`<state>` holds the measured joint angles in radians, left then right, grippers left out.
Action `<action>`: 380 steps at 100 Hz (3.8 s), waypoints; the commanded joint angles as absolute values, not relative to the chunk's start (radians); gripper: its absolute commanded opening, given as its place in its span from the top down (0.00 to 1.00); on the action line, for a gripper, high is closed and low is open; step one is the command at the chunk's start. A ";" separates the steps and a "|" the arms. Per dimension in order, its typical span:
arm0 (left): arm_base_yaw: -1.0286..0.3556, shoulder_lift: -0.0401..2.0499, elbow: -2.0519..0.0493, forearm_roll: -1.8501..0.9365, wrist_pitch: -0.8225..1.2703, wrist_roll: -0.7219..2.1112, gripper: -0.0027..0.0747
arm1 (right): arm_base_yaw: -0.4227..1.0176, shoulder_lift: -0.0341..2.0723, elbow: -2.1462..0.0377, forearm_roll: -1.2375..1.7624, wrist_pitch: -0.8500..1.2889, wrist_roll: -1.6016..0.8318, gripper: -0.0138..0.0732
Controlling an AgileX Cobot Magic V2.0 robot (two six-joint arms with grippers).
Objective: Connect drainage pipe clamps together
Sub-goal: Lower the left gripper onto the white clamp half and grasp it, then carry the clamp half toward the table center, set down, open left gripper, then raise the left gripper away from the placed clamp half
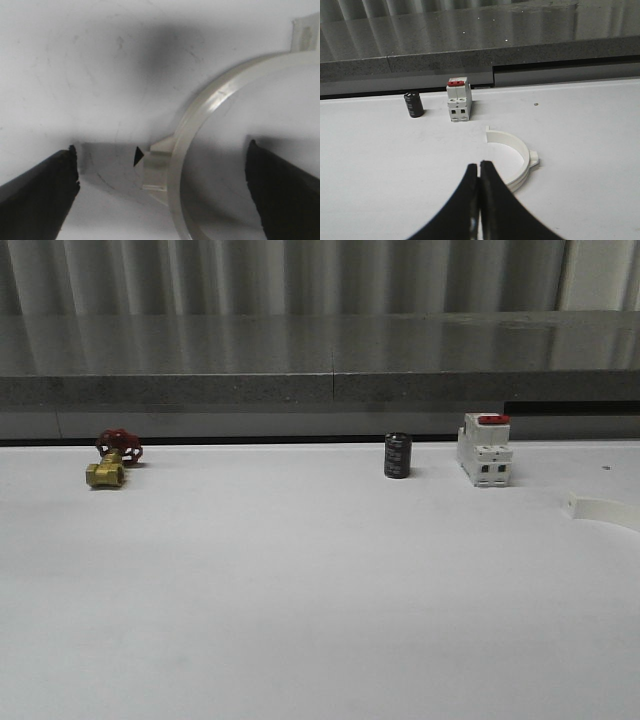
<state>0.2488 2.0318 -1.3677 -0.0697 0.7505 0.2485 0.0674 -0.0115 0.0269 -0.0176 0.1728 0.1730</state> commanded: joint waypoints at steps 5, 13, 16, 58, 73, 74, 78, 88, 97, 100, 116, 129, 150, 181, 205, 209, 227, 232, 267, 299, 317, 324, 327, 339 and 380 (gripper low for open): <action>0.251 1.980 -1.397 -0.082 0.723 0.250 0.14 | 0.069 -0.030 0.012 -0.020 0.089 0.169 0.92; 0.251 1.980 -1.397 -0.082 0.731 0.250 0.18 | 0.069 -0.030 0.012 -0.020 0.089 0.169 0.92; 0.251 1.980 -1.397 -0.082 0.733 0.250 0.20 | 0.069 -0.030 0.012 -0.020 0.089 0.169 0.92; 0.251 1.980 -1.397 -0.087 0.763 0.250 0.79 | 0.069 -0.030 0.012 -0.020 0.089 0.169 0.92; 0.251 1.957 -1.397 -0.120 0.789 0.250 0.82 | 0.069 -0.030 0.012 -0.020 0.089 0.169 0.92; 0.251 1.954 -1.397 -0.122 0.792 0.250 0.82 | 0.069 -0.030 0.012 -0.020 0.089 0.169 0.92; 0.251 1.943 -1.397 -0.134 0.798 0.250 0.82 | 0.069 -0.030 0.012 -0.020 0.089 0.169 0.92; 0.251 1.908 -1.397 -0.173 0.840 0.250 0.82 | 0.069 -0.030 0.012 -0.020 0.089 0.169 0.92; 0.245 1.870 -1.397 -0.216 0.890 0.250 0.82 | 0.069 -0.030 0.012 -0.020 0.089 0.169 0.92; 0.240 1.858 -1.397 -0.237 0.904 0.250 0.82 | 0.069 -0.030 0.012 -0.020 0.089 0.169 0.92; 0.176 1.790 -1.397 -0.270 0.948 0.198 0.82 | 0.069 -0.030 0.012 -0.020 0.089 0.169 0.92; 0.068 1.754 -1.397 -0.268 0.954 0.141 0.82 | 0.069 -0.030 0.012 -0.020 0.089 0.169 0.92; -0.161 1.756 -1.397 -0.249 0.904 -0.005 0.82 | 0.069 -0.030 0.012 -0.020 0.089 0.169 0.92; -0.419 1.819 -1.397 -0.152 0.839 -0.215 0.82 | 0.069 -0.030 0.012 -0.020 0.089 0.169 0.92; -0.504 1.890 -1.397 -0.073 0.805 -0.355 0.82 | 0.069 -0.030 0.012 -0.020 0.089 0.169 0.92; -0.510 1.897 -1.397 -0.073 0.803 -0.362 0.82 | 0.069 -0.030 0.012 -0.020 0.089 0.169 0.92; -0.524 1.912 -1.397 -0.073 0.797 -0.375 0.81 | 0.069 -0.030 0.012 -0.020 0.089 0.169 0.92; -0.524 1.914 -1.397 -0.072 0.794 -0.381 0.81 | 0.069 -0.030 0.012 -0.020 0.089 0.169 0.92; -0.532 1.957 -1.397 -0.072 0.812 -0.389 0.81 | 0.069 -0.030 0.012 -0.020 0.089 0.169 0.92; -0.534 1.967 -1.397 -0.073 0.819 -0.389 0.54 | 0.069 -0.030 0.012 -0.020 0.089 0.169 0.92; -0.534 1.967 -1.397 -0.073 0.830 -0.389 0.16 | 0.069 -0.030 0.012 -0.020 0.089 0.169 0.92; -0.534 1.965 -1.397 -0.073 0.830 -0.389 0.12 | 0.069 -0.030 0.012 -0.020 0.089 0.169 0.92; -0.534 1.961 -1.397 -0.073 0.830 -0.389 0.12 | 0.069 -0.030 0.012 -0.020 0.089 0.169 0.92; -0.534 1.932 -1.397 -0.072 0.830 -0.382 0.12 | 0.069 -0.030 0.012 -0.020 0.089 0.169 0.92; -0.519 1.660 -1.397 0.009 0.803 -0.295 0.12 | 0.069 -0.030 0.012 -0.020 0.089 0.169 0.92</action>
